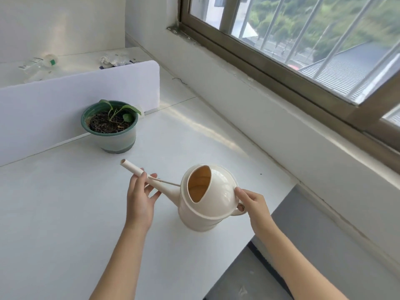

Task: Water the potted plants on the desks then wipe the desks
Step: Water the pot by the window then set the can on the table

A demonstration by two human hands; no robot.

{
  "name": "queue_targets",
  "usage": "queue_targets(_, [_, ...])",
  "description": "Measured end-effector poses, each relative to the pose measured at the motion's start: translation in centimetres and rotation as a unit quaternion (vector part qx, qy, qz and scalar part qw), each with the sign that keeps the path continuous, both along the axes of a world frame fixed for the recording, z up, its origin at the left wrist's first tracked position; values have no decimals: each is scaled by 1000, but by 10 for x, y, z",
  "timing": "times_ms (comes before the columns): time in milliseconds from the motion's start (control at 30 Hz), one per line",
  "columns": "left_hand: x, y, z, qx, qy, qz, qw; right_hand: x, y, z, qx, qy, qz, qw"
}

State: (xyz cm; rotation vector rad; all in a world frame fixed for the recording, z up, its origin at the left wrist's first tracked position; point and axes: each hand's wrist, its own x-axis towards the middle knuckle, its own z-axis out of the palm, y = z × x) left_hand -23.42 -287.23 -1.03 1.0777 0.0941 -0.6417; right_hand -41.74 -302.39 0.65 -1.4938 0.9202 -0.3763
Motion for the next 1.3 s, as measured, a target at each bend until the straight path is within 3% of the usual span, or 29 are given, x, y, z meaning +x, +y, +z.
queue_targets(300, [-68,-33,35,-31,-37,-183,982,-110,42,31,-26,-22,-189,981])
queue_targets(633, [-222,-9,64,-47,-61,-399,914,-273,163,46,-47,-47,-402,913])
queue_targets(833, [-336,47,65,-56,-61,-533,842,-378,277,45,-61,-76,-527,844])
queue_targets(1100, [-500,144,63,-39,-45,-687,724,-504,442,54,-85,-56,-698,709])
queue_targets(1300, [-593,183,58,-31,-91,-780,618,-569,519,47,-76,-53,-796,598])
